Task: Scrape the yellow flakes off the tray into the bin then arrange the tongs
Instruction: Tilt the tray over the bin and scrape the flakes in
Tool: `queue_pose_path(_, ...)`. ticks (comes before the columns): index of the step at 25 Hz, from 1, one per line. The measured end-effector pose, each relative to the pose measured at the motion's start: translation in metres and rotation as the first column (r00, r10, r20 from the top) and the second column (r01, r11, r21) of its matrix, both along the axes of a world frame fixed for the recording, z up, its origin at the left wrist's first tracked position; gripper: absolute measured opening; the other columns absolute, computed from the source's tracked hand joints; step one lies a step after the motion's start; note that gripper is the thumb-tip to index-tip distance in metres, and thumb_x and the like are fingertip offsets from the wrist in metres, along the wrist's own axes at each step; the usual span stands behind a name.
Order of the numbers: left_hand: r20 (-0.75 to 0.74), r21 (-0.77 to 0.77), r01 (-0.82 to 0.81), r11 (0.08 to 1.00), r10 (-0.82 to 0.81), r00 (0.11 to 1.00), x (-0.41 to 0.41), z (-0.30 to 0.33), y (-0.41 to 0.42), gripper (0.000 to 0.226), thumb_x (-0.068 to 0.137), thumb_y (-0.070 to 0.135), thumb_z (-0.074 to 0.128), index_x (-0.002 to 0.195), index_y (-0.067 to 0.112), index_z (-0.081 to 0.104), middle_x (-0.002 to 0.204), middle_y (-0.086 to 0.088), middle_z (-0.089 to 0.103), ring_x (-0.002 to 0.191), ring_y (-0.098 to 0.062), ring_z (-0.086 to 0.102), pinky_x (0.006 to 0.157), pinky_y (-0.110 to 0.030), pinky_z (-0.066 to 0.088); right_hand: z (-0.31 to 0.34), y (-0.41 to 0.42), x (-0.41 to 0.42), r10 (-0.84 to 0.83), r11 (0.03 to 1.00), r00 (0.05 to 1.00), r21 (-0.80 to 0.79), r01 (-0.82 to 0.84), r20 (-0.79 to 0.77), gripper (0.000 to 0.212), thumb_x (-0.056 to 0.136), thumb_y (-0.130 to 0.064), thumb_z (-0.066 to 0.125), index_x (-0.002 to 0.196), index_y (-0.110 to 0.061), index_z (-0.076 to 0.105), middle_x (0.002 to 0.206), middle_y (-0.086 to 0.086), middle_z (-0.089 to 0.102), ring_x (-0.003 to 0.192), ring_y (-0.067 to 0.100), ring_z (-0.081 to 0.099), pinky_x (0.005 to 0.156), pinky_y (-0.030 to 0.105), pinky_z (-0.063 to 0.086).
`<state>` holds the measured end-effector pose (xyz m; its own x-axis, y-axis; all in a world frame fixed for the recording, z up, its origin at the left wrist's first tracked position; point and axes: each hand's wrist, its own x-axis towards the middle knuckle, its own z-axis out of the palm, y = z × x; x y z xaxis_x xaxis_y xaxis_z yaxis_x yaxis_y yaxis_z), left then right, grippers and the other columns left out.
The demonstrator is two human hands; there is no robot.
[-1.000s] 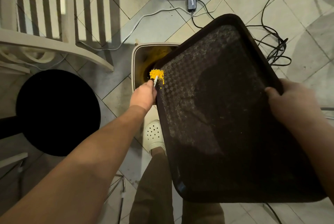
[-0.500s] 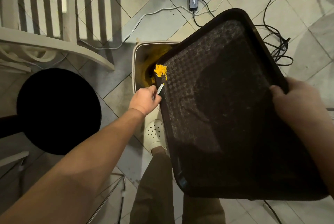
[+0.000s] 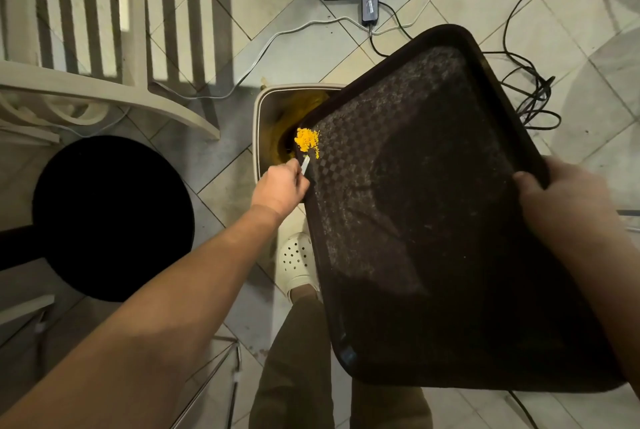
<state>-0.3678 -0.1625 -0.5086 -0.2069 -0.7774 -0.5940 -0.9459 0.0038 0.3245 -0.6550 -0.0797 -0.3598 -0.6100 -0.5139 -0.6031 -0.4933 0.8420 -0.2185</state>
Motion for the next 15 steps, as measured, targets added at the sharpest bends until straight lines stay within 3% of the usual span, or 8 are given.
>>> queue_pose_path(3, 0.068, -0.032, -0.042, 0.999, 0.044, 0.997, -0.006, -0.004, -0.016, 0.020, 0.091, 0.020, 0.046, 0.099, 0.003, 0.055, 0.095, -0.023, 0.064, 0.087, -0.039, 0.060, 0.075, -0.042, 0.050, -0.002, -0.001, 0.001, 0.009, 1.000, 1.000, 0.006, -0.009, 0.004, 0.027, 0.092, -0.024, 0.050, 0.116, -0.013, 0.057, 0.087, 0.009, 0.054, 0.086, 0.030, 0.053, 0.074, 0.039, 0.040)
queue_pose_path(5, -0.003, -0.072, -0.067, 0.995, 0.066, 0.998, -0.010, 0.000, -0.018, 0.020, 0.090, 0.020, 0.047, 0.098, 0.003, 0.055, 0.092, -0.022, 0.064, 0.084, -0.039, 0.060, 0.072, -0.041, 0.048, -0.002, -0.002, 0.002, 0.010, 1.000, 1.000, 0.017, -0.010, 0.001, 0.027, 0.093, -0.024, 0.049, 0.115, -0.012, 0.057, 0.085, 0.008, 0.051, 0.092, 0.036, 0.054, 0.074, 0.040, 0.040)
queue_pose_path(10, -0.071, -0.064, 0.108, 0.992, -0.113, 0.991, -0.012, 0.008, 0.007, 0.018, 0.088, 0.018, 0.049, 0.090, 0.001, 0.053, 0.086, -0.022, 0.064, 0.081, -0.040, 0.060, 0.067, -0.039, 0.046, -0.001, -0.001, 0.003, 0.007, 1.000, 1.000, 0.012, -0.007, -0.003, 0.027, 0.093, -0.023, 0.049, 0.115, -0.011, 0.057, 0.084, 0.008, 0.052, 0.082, 0.029, 0.051, 0.072, 0.035, 0.037)
queue_pose_path(12, -0.031, -0.047, 0.060, 0.997, -0.062, 0.998, -0.011, 0.003, 0.004, 0.018, 0.090, 0.017, 0.047, 0.093, 0.000, 0.052, 0.089, -0.024, 0.063, 0.083, -0.041, 0.060, 0.070, -0.042, 0.048, 0.000, 0.000, 0.002, 0.024, 1.000, 1.000, -0.005, -0.024, -0.010, 0.026, 0.092, -0.022, 0.049, 0.114, -0.009, 0.058, 0.083, 0.008, 0.052, 0.084, 0.032, 0.052, 0.072, 0.034, 0.036)
queue_pose_path(15, 0.061, 0.005, -0.035, 0.999, 0.035, 0.997, -0.010, -0.006, -0.015, 0.020, 0.094, 0.019, 0.041, 0.103, 0.002, 0.049, 0.097, -0.024, 0.062, 0.090, -0.041, 0.060, 0.075, -0.043, 0.047, -0.002, 0.000, 0.002, 0.018, 1.000, 1.000, -0.016, -0.018, -0.012, 0.026, 0.093, -0.023, 0.049, 0.114, -0.011, 0.058, 0.077, 0.002, 0.049, 0.074, 0.022, 0.046, 0.070, 0.034, 0.036)
